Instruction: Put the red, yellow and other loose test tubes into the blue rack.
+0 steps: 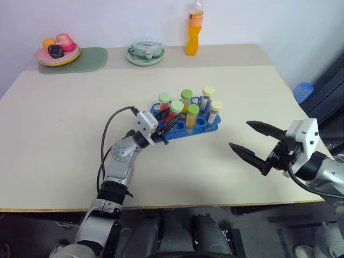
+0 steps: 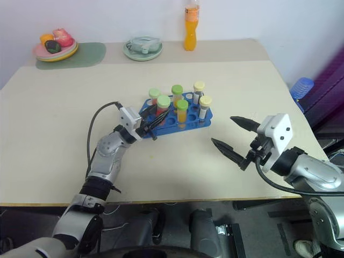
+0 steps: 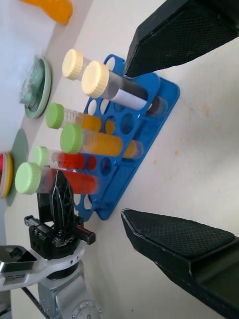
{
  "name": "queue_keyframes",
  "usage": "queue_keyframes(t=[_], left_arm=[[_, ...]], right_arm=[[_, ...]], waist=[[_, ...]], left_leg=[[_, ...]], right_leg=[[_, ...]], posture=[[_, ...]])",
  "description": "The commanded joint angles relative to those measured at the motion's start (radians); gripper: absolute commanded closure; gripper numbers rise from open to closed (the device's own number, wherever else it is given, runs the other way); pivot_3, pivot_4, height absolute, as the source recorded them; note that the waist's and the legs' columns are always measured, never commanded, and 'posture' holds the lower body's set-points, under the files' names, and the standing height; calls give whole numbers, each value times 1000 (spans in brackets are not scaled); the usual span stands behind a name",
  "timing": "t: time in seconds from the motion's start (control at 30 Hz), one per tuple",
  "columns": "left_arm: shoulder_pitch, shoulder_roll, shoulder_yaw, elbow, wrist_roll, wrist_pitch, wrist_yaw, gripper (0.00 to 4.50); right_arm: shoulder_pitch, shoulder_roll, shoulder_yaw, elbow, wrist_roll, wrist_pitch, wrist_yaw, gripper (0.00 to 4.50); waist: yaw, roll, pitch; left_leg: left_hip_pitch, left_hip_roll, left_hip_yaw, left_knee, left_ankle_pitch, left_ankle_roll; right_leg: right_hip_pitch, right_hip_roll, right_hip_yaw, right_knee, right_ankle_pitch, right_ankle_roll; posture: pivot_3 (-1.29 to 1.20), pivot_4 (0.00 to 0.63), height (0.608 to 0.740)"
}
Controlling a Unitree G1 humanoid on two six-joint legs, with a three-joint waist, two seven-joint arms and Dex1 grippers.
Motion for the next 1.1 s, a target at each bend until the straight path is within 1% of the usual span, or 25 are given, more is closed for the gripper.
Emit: queue_keyframes(t=[0.03,0.27,0.37,0.43,0.47,0.53,0.6,0.67,0.77,0.87,0.93,0.97,1.07,1.1], left_arm=[[-7,-17,-7,6,-24,20,-13,3701],[-33,-42,8,26,-37,81,18,3701],[-40,-44,19,28,-77,124,-25,3701],[-36,-37,21,5,-110,149,-68,2624],[-35,-35,25,-4,-108,148,-62,2304],[-33,-29,35,-24,-95,145,-35,1234],[-27,-9,37,-75,-94,213,-12,229],[-16,10,33,-126,-100,258,-10,229],[8,45,43,-199,-77,266,23,229],[38,92,60,-263,-99,312,21,229],[69,131,83,-296,-137,341,-5,229],[90,141,102,-315,-199,375,-42,229],[162,206,149,-375,-299,461,-110,229],[187,241,167,-396,-321,485,-136,229]], right_arm=[[13,-13,-43,-41,21,-2,6,172],[8,-14,-36,-41,17,-4,-2,172],[3,-11,-28,-44,15,-5,-10,172],[-2,-8,-23,-44,14,-5,-15,172],[-4,-7,-22,-43,15,-5,-17,172],[-6,-2,-16,-46,16,-4,-25,172],[-7,7,-5,-44,13,-6,-33,172],[-7,20,7,-34,8,-13,-40,172],[-8,57,34,-20,-5,-28,-63,172],[4,86,66,7,-54,-61,-64,172],[14,106,85,39,-97,-98,-61,172],[21,116,90,58,-114,-116,-59,172],[45,147,100,109,-167,-181,-52,172],[56,156,99,125,-189,-209,-51,172]], waist=[[1,0,0],[6,0,0],[20,0,0],[23,0,0],[23,0,0],[22,0,0],[22,0,0],[20,0,0],[21,0,0],[21,0,0],[21,0,0],[21,0,0],[18,1,-1],[17,1,-1]], left_leg=[[1,0,0,0,0,0],[2,0,-1,1,-1,2],[2,0,-1,1,-1,2],[2,0,-1,1,-2,3],[2,0,-1,1,-2,3],[2,0,-1,1,-2,3],[2,0,-1,1,-2,3],[2,0,-1,1,-2,3],[2,0,-1,0,-2,3],[2,0,-1,0,-2,3],[2,0,-1,0,-2,3],[2,0,-1,0,-2,3],[2,0,-1,-1,-2,3],[2,0,-1,-1,-2,3]], right_leg=[[2,0,0,-1,0,0],[6,0,-1,-6,1,3],[6,0,-2,-6,2,3],[6,0,-2,-6,2,3],[6,0,-2,-7,2,3],[6,0,-1,-8,2,3],[6,0,-1,-8,2,3],[6,0,-1,-7,2,3],[6,0,-1,-7,2,3],[6,0,-1,-7,2,3],[6,0,-1,-7,2,3],[6,0,-1,-7,2,3],[6,0,-1,-8,2,3],[6,0,-1,-8,2,3]], posture=[[0,150,740],[0,150,740],[0,150,740],[0,150,740],[0,150,740],[0,150,740],[0,150,740],[0,150,740],[0,150,740],[0,150,740],[0,150,740],[0,150,740],[0,150,740],[0,150,740]])
